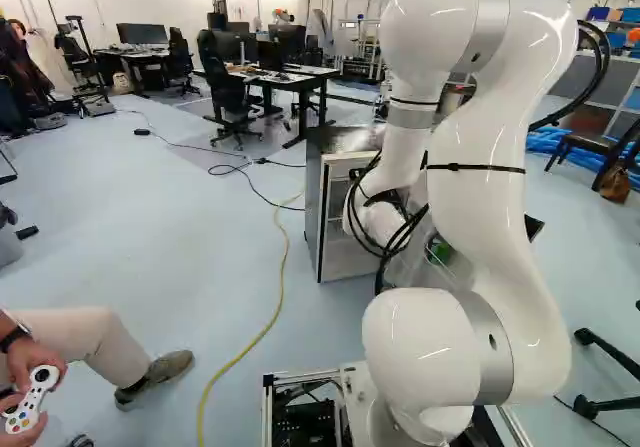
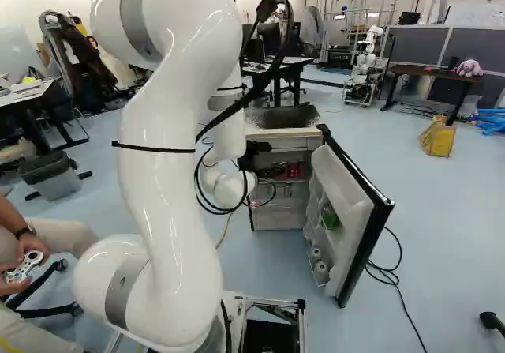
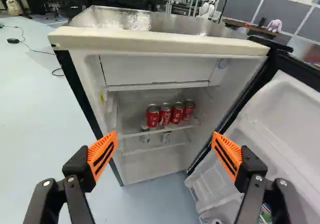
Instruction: Grab a drink from the fridge
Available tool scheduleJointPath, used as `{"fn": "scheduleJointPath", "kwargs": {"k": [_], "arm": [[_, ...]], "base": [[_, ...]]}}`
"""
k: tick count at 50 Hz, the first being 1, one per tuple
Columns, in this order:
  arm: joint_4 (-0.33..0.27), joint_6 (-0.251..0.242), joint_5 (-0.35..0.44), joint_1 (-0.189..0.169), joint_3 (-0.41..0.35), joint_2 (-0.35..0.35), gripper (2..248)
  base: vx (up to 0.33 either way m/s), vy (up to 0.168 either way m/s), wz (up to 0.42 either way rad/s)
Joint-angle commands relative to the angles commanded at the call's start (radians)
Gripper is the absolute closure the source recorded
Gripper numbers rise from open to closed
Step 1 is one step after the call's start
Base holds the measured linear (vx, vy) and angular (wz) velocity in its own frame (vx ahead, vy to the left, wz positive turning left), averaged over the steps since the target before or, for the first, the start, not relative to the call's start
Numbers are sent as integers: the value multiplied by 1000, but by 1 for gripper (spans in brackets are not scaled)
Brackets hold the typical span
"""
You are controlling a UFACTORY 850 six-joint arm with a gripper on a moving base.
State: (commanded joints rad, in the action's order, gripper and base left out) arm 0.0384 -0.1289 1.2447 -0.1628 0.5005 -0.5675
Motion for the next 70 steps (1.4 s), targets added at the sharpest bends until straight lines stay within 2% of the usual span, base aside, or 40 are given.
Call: {"fn": "scheduleJointPath", "kwargs": {"k": [14,21,56,70], "arm": [[-99,0,-36,-31,68,-78,3],[-127,0,-47,-43,103,-117,3],[-135,0,-49,-86,287,-306,3],[-135,0,-49,-89,323,-357,3]], "base": [[0,0,0],[0,0,0],[0,0,0],[0,0,0]]}}
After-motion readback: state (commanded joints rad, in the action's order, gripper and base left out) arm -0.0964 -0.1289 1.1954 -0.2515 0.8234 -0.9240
